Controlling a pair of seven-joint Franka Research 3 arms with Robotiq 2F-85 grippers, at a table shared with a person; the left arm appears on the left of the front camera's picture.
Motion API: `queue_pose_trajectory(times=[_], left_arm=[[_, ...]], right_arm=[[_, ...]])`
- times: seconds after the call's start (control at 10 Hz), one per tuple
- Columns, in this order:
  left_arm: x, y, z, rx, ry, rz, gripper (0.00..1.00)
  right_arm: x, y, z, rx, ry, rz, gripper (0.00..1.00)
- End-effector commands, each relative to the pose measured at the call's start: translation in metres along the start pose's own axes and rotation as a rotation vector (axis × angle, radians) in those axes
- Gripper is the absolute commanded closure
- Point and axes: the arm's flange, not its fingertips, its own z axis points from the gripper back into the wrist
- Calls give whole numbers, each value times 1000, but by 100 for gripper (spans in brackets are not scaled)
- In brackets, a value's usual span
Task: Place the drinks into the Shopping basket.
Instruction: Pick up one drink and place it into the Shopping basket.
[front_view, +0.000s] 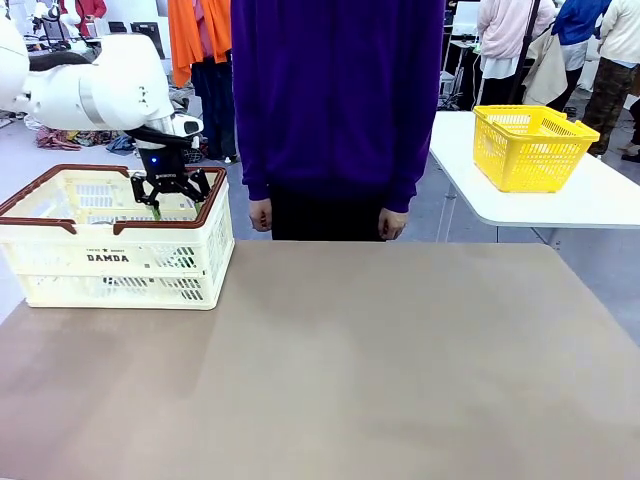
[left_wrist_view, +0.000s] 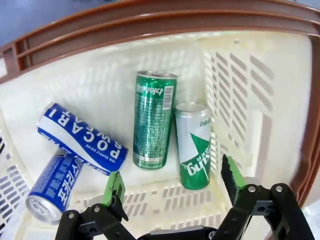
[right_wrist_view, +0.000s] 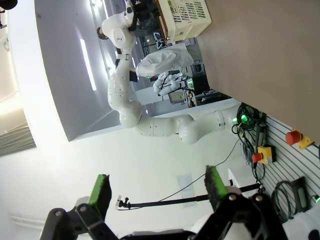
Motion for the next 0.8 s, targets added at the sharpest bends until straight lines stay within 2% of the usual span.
queue_pose_trajectory(times=[0.0, 0.4, 0.5, 0.7], left_arm=[[-17, 4, 24, -86, -2, -75, 0], [-81, 19, 134, -399, 11, -296, 0], [-91, 36, 159, -439, -30, -263, 0], [-105, 83, 208, -549, -37, -250, 0]], right_arm=[[-3, 6, 1, 6, 4, -20, 0], [-3, 6, 1, 6, 4, -20, 0], [-3, 6, 1, 6, 4, -20, 0], [-3, 6, 1, 6, 4, -20, 0]])
